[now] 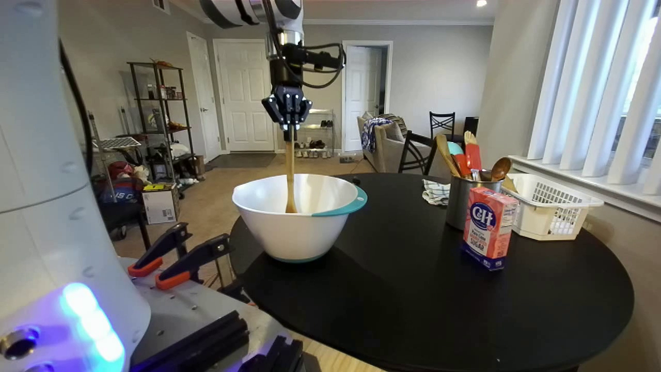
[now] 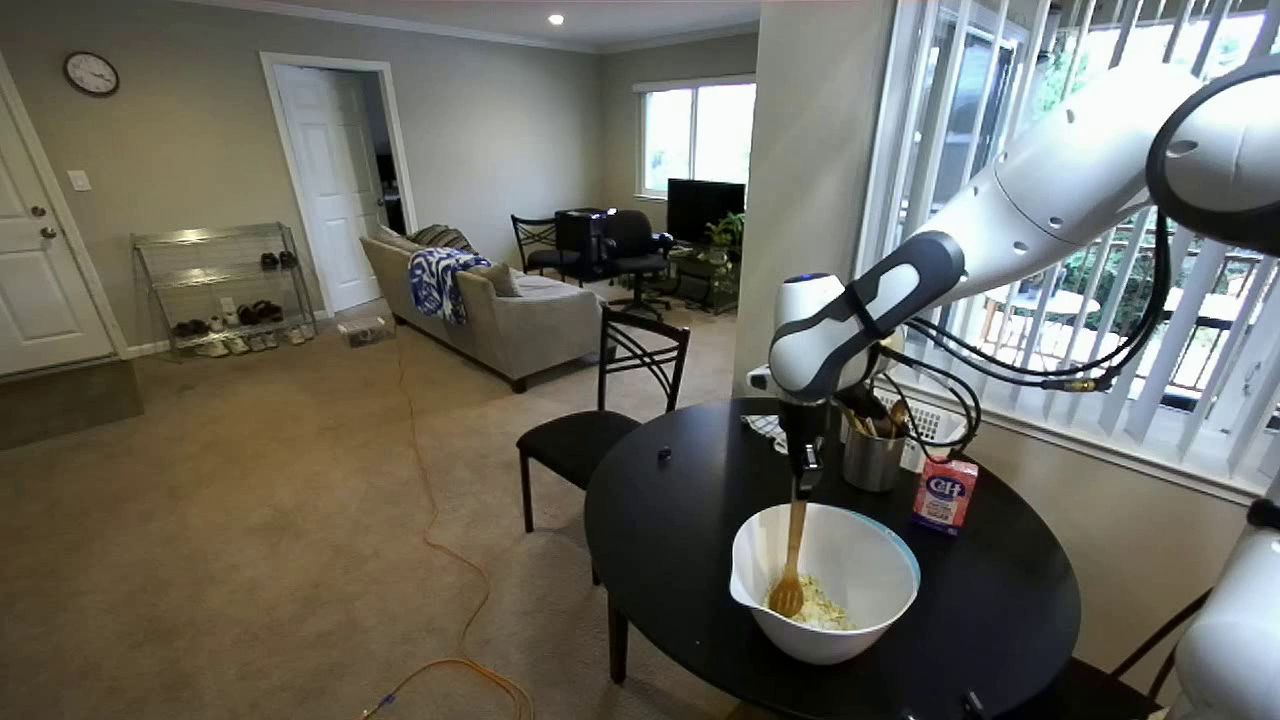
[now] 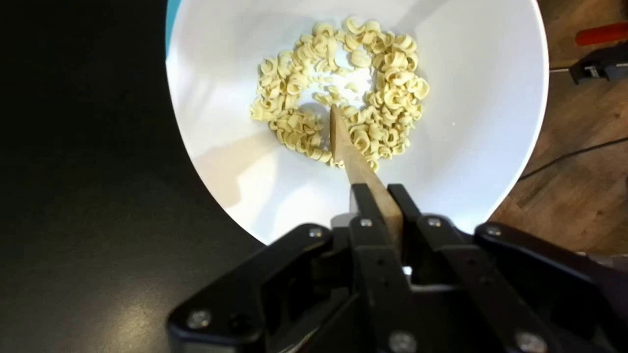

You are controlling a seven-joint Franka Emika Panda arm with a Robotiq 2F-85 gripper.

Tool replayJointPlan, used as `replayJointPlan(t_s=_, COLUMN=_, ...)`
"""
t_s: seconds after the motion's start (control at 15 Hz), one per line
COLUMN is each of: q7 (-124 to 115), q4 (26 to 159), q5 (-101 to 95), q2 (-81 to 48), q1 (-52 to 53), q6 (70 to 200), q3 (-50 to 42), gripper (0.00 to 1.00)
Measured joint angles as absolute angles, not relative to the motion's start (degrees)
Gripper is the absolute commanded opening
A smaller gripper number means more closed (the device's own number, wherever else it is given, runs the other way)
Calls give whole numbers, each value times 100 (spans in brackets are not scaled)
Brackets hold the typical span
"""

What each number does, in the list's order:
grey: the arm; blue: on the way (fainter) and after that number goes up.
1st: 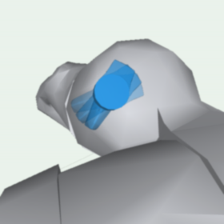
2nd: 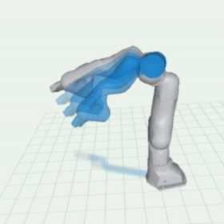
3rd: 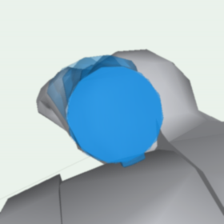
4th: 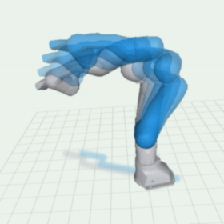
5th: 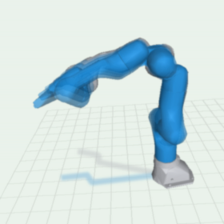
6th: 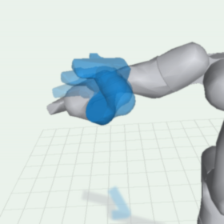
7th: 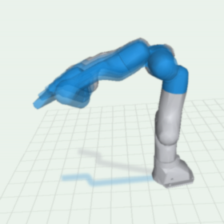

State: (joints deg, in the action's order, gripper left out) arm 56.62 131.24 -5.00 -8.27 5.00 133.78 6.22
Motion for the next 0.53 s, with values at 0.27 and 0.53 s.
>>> replayJointPlan(t_s=0.27, q7=6154, q4=13123, q5=145, q2=-825, q1=402, q6=13230, q3=657, gripper=3)
replayJointPlan(t_s=0.53, q7=6238, q4=13076, q5=243, q2=-825, q1=339, q6=12659, q3=638, gripper=3)
